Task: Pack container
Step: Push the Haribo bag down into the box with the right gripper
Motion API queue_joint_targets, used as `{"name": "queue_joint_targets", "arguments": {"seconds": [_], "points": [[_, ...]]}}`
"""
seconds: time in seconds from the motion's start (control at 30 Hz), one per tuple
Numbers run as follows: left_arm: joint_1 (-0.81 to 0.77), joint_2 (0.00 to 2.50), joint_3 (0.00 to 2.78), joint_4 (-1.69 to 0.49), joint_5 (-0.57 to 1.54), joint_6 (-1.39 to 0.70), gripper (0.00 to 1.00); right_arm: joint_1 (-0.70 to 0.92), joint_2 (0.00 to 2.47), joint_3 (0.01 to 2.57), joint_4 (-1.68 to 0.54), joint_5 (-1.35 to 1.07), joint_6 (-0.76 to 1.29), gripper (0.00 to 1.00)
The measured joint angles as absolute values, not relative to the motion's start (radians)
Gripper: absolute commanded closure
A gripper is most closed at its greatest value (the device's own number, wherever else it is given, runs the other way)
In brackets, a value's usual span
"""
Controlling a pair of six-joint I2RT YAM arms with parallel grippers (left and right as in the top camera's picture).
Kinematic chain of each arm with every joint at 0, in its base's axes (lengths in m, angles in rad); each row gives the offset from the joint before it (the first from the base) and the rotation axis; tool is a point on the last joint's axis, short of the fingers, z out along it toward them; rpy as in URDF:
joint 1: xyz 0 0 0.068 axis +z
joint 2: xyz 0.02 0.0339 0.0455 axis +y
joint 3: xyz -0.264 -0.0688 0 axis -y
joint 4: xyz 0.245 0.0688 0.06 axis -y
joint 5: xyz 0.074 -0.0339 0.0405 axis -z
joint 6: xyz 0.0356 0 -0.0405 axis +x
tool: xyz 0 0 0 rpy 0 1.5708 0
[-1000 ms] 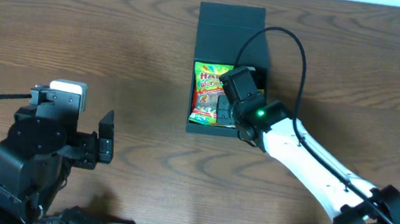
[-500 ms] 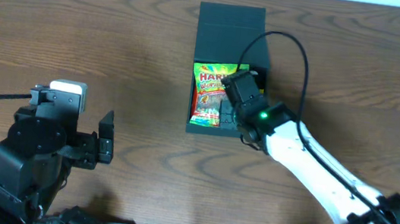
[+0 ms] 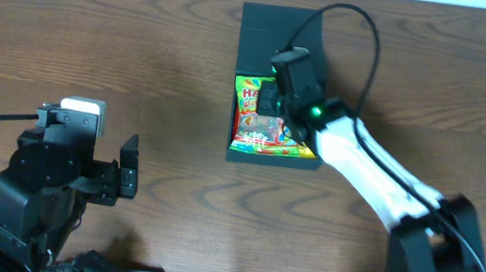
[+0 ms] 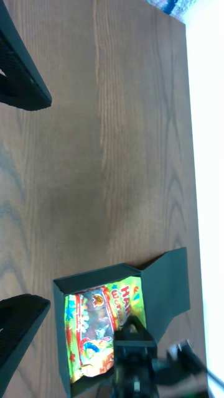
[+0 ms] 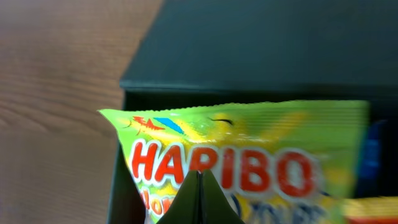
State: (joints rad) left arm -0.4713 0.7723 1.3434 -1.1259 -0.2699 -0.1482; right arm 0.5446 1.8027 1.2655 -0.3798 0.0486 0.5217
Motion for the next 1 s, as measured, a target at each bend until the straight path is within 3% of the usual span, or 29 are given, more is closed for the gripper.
{"name": "queue_joint_targets", "arguments": {"seconds": [0.47,0.9,1.0], "points": [[-0.471,0.772,1.343,-1.126,-0.270,-0.148,0.05,0.545,1.981,1.364,-0.405,-0.001,0.521,0.98],[-0.471,0.772,1.343,-1.126,-0.270,-0.148,0.04,0.546,1.715,1.369,-0.746,0.127,0.521,0.99],[-0.471,0.772,1.343,-1.126,-0.270,-0.148,0.05,0.548,1.718,1.329,-0.735,0.141,0.535,0.98]]}}
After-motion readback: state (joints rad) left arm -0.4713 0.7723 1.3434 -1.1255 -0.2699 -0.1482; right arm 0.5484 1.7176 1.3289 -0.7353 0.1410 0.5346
